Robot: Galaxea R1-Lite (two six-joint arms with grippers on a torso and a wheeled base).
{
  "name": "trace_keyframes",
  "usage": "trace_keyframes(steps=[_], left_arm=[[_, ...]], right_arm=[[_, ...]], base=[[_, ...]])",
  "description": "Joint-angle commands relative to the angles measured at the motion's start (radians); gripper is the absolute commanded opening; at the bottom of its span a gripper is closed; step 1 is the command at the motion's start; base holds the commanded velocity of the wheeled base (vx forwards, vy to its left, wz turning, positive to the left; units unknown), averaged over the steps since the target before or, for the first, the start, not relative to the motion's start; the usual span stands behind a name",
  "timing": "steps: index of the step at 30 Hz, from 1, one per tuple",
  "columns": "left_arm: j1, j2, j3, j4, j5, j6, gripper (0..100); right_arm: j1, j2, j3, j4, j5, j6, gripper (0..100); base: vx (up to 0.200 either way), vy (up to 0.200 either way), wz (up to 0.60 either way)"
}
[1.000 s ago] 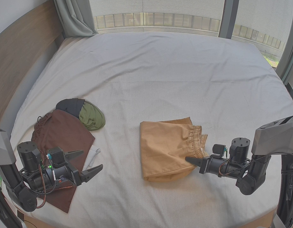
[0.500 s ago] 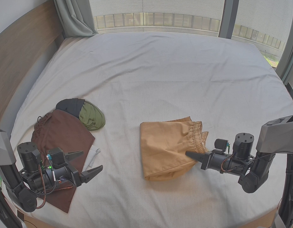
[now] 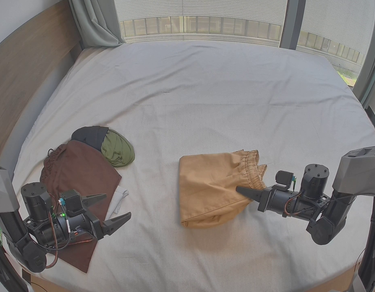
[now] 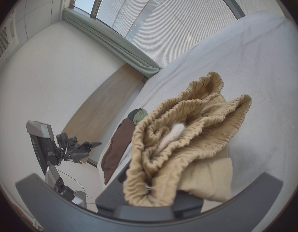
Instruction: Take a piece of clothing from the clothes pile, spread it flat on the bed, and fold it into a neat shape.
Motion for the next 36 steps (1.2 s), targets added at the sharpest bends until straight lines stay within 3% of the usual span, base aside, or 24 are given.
trace_keyframes(steps=[1,13,19,36], left_arm=[[-0.002,-0.014,0.002,0.0,0.0,0.001,100],[-0.001,-0.027,0.002,0.0,0.0,-0.001,100],[-0.002,-0.027,0.009,0.0,0.0,0.001,100],[-0.001,-0.04,0.009,0.0,0.0,-0.001,100]], right_arm=[[0.011,-0.059,-0.026,0.0,0.004,0.037,0],[0.012,-0.092,-0.142,0.008,0.036,0.123,0],[0.0,-0.1,-0.211,0.014,0.091,0.195,0],[-0.008,-0.082,-0.48,0.21,0.126,0.203,0]], base=[[0.0,0.0,0.0],[0.0,0.0,0.0],[0.0,0.0,0.0],[0.0,0.0,0.0]])
